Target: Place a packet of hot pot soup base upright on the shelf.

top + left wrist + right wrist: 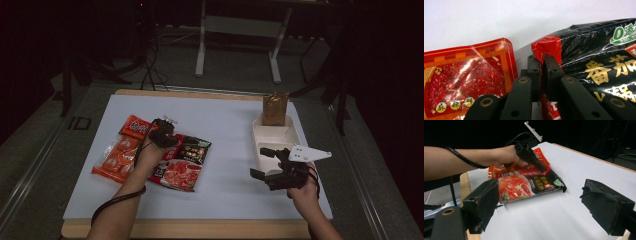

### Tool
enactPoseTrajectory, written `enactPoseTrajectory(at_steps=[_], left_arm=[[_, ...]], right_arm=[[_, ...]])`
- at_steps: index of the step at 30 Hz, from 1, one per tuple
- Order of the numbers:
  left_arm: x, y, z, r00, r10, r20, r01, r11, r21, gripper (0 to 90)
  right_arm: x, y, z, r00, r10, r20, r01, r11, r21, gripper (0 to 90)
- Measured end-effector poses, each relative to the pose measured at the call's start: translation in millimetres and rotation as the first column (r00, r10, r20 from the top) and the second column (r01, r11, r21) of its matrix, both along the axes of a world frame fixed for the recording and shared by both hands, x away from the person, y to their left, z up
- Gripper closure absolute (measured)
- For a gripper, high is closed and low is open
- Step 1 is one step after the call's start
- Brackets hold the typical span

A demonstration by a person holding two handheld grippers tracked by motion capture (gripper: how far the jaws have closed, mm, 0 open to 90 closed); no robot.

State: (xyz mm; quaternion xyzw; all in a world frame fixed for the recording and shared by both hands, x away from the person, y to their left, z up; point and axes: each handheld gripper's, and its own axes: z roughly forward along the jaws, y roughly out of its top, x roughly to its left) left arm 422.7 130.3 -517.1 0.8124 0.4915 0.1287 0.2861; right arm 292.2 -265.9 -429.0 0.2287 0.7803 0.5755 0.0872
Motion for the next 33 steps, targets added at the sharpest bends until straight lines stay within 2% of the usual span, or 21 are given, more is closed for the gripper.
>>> enactPoseTrajectory(at_steps=[2, 4, 5, 7, 8, 10, 11, 14, 17, 18, 20, 24, 26, 29, 31, 33], left_arm=[[-2.4, -1.7, 1.9, 0.9998, -0.004, 0.019, 0.004, 0.9999, 0.01, 86.7], [-5.0, -1.9, 5.9, 0.9993, -0.008, 0.037, 0.008, 1.0, 0.001, 87.5], [-6.9, -2.9, 8.9, 0.9986, -0.018, 0.051, 0.017, 0.9997, 0.017, 87.5], [-10.9, -4.6, 16.8, 0.9965, -0.032, 0.077, 0.031, 0.9993, 0.021, 87.9], [-12.2, -5.8, 19.3, 0.9961, -0.032, 0.082, 0.03, 0.9991, 0.031, 87.9], [-15.7, -6.4, 25.4, 0.9942, -0.039, 0.1, 0.037, 0.999, 0.025, 88.2], [-17.7, -7.6, 28.5, 0.9934, -0.044, 0.106, 0.039, 0.9984, 0.042, 88.3], [-22.7, -6.9, 33.9, 0.9904, -0.043, 0.132, 0.04, 0.9988, 0.03, 88.4], [-26.0, -5.6, 36.7, 0.9878, -0.045, 0.149, 0.044, 0.999, 0.011, 88.5], [-30.9, -5.3, 41.2, 0.9829, -0.059, 0.174, 0.059, 0.9982, 0.003, 88.5], [-34.1, -5.4, 45.2, 0.9808, -0.06, 0.186, 0.062, 0.9981, -0.004, 88.7], [-43.9, -6.0, 56.7, 0.9704, -0.081, 0.228, 0.091, 0.9953, -0.034, 88.8], [-48.5, -6.3, 61.2, 0.9667, -0.087, 0.241, 0.102, 0.9936, -0.049, 88.8], [-58.7, -7.5, 67.7, 0.9557, -0.099, 0.277, 0.124, 0.9897, -0.072, 88.8], [-66.1, -9.3, 72.7, 0.9478, -0.107, 0.3, 0.138, 0.987, -0.082, 88.8], [-71.1, -10.3, 76.3, 0.9431, -0.115, 0.312, 0.15, 0.9845, -0.09, 88.8]], right_arm=[[-0.1, -0.2, 0.8, 1.0, 0.0, 0.003, 0.0, 1.0, 0.001, 14.4], [-0.2, -0.5, 1.3, 1.0, 0.002, 0.002, -0.002, 1.0, 0.003, 14.4], [-0.2, -0.5, 1.5, 1.0, 0.001, 0.002, -0.001, 1.0, 0.003, 14.4], [-0.3, -0.5, 1.8, 1.0, -0.001, 0.004, 0.001, 1.0, 0.001, 14.4], [-0.1, -0.6, 2.2, 1.0, -0.001, 0.003, 0.001, 1.0, 0.002, 14.5], [-0.2, -0.5, 2.9, 1.0, -0.006, 0.006, 0.006, 1.0, -0.002, 14.5], [-0.5, -0.5, 3.1, 0.9999, -0.009, 0.013, 0.009, 1.0, -0.002, 14.5], [-1.6, -0.5, 4.2, 0.9997, -0.016, 0.02, 0.016, 1.0, -0.005, 14.8], [-1.8, -1.6, 4.4, 0.9997, -0.012, 0.021, 0.012, 1.0, 0.013, 16.9], [-1.8, -2.2, 5.1, 0.9998, -0.009, 0.018, 0.009, 1.0, 0.018, 16.9], [-1.8, -2.5, 7.1, 0.9995, -0.02, 0.025, 0.019, 1.0, 0.013, 16.9], [-1.3, -2.8, 8.6, 0.9996, -0.013, 0.027, 0.013, 1.0, 0.013, 16.9], [-1.3, -3.0, 9.9, 0.9984, -0.017, 0.054, 0.017, 1.0, 0.0, 16.7], [-3.5, -2.2, 12.5, 0.9941, -0.05, 0.096, 0.052, 0.999, -0.017, 14.9], [-4.3, -1.6, 14.5, 0.9948, -0.055, 0.086, 0.058, 0.998, -0.032, 14.4], [-5.5, -1.7, 15.4, 0.9946, -0.069, 0.077, 0.072, 0.997, -0.029, 14.3]])
